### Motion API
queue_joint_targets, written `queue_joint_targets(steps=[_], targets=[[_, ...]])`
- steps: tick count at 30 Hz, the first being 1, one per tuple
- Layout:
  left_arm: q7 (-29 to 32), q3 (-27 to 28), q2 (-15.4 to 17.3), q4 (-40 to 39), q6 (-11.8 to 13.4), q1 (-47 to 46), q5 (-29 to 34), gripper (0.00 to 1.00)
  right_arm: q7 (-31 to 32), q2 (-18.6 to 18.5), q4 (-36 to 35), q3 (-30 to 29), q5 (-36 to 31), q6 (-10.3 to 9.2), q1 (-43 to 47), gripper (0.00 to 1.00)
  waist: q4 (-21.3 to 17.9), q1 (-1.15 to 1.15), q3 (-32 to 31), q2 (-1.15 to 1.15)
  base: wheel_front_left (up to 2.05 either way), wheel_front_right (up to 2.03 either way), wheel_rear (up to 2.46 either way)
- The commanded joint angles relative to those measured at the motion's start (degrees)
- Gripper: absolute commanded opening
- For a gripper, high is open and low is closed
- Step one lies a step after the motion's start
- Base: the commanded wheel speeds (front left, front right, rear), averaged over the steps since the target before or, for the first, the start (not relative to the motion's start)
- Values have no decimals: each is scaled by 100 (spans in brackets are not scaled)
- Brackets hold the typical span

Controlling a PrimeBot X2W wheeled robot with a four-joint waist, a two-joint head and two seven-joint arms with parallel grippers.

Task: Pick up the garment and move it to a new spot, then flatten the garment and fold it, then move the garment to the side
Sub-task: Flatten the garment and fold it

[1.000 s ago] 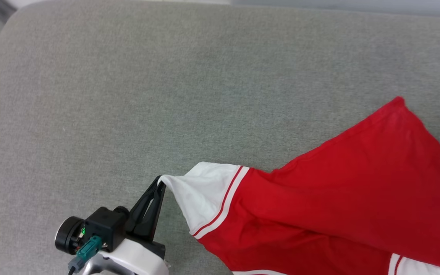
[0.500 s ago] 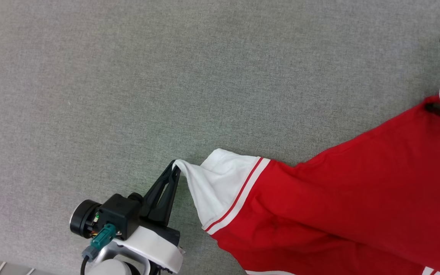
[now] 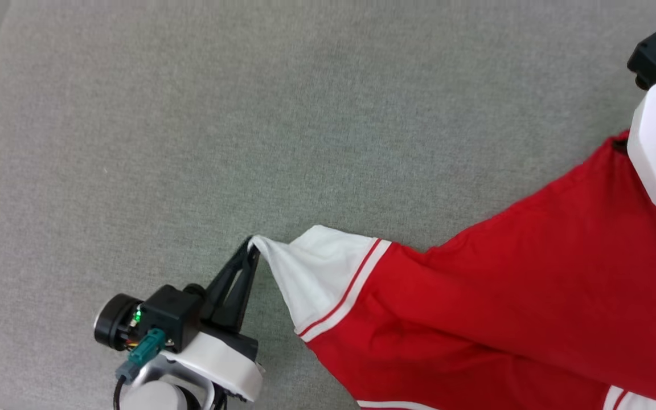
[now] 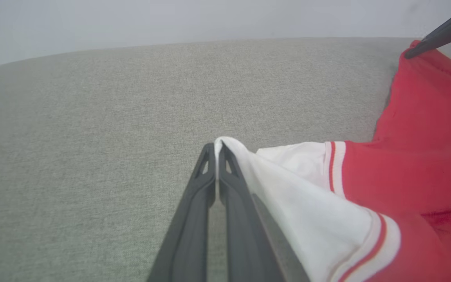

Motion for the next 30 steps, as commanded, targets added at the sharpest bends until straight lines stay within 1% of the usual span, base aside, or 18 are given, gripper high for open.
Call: queue_joint_targets(steps=[1, 4, 9, 12, 15, 19, 21, 22, 26, 30], targets=[[4, 44, 60, 15, -12, -131, 0, 0, -288, -4, -4, 55, 35, -2, -87, 0, -100, -1, -325, 0, 0, 0, 0], [31, 79, 151, 55, -75, -260, 45, 0, -800, -27, -34, 135, 157, -2, -40, 0, -190, -1, -667, 0, 0, 0, 0], [159, 168, 280, -42, -161, -686, 171, 0, -1680, -93, -102, 88, 338, -2, -63, 0, -367, -1, -1142, 0, 0, 0, 0], [251, 252, 298, -16, -257, -1089, 213, 0, -2200, -75, -133, -15, 403, -2, -147, 0, -496, -1, -1321, 0, 0, 0, 0], [336, 361, 234, 36, -388, -1602, 217, 0, -2627, -82, -136, -89, 310, -3, -262, 0, -622, -1, -1372, 0, 0, 0, 0], [473, 476, 162, 187, -609, -2422, 286, 0, -3120, 18, -28, -297, 64, -3, -525, 0, -760, -1, -1295, 0, 0, 0, 0], [563, 549, 178, 294, -715, -2932, 385, 0, -3313, 104, 61, -455, -102, -3, -706, 0, -815, -1, -1196, 0, 0, 0, 0], [600, 580, 112, 343, -782, -3170, 371, 0, -3397, 132, 119, -544, -199, -3, -802, 0, -832, -1, -1141, 0, 0, 0, 0], [816, 664, -19, 644, -1056, -4253, 482, 0, -3624, 336, 323, -931, -619, -3, -1359, 0, -904, -1, -827, 0, 0, 0, 0], [959, 830, -206, 1087, -1312, -5259, 378, 0, -3715, 629, 604, -1317, -1032, -2, -2014, 0, -958, -1, -464, 0, 0, 0, 0]])
